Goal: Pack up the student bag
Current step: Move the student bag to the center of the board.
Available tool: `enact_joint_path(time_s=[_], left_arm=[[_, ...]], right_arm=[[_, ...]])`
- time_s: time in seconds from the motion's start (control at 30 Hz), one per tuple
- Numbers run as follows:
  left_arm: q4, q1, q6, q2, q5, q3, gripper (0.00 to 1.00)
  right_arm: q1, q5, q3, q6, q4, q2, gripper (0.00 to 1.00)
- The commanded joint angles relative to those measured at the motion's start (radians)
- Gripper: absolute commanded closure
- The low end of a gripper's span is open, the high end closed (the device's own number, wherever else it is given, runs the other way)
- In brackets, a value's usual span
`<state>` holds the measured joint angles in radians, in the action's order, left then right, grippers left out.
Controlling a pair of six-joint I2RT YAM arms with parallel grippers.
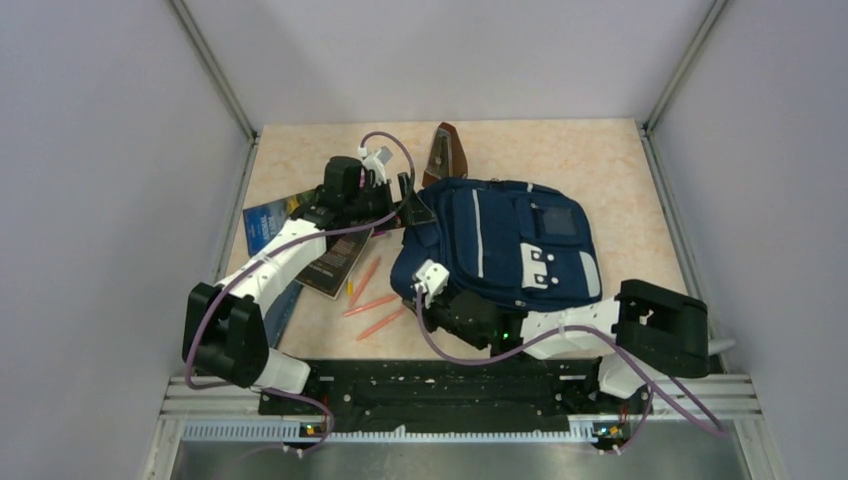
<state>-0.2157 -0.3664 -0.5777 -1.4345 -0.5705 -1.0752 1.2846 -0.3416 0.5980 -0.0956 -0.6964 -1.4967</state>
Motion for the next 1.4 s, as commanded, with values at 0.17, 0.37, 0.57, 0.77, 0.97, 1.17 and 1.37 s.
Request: enact_joint_path(time_s=[0.17,0.37,0.57,0.77,0.97,1.17,1.37], left_arm=[[0.064,0.000,-0.050,-0.024,-0.093,0.002,0.37],[0.074,0.001,-0.021,0.009,-0.110,-0.004,0.93],[0.039,0.013,0.054,0.085,-0.061,-0.022,1.00],[-0.039,0.034,0.124,0.137,0.003,-0.058,1.00],[-0.085,0.045,0.172,0.168,0.052,-0.079,1.00],[-0.102,0.049,0.203,0.195,0.079,-0.084,1.00],[-0.118,0.052,0.218,0.215,0.093,-0.092,1.00]], right_arm=[[0.036,0.030,0.113,-0.002,-0.121,-0.041,1.00],[0.037,-0.188,0.127,-0.048,-0.007,-0.038,1.00],[0.037,-0.247,0.192,-0.067,0.304,0.075,0.42],[0.035,-0.233,0.271,-0.046,0.605,0.220,0.24],[-0.063,-0.199,0.274,-0.155,0.744,0.331,0.17],[-0.305,-0.127,0.237,-0.248,0.838,0.409,0.09],[-0.725,0.065,0.147,-0.319,0.859,0.411,0.08]])
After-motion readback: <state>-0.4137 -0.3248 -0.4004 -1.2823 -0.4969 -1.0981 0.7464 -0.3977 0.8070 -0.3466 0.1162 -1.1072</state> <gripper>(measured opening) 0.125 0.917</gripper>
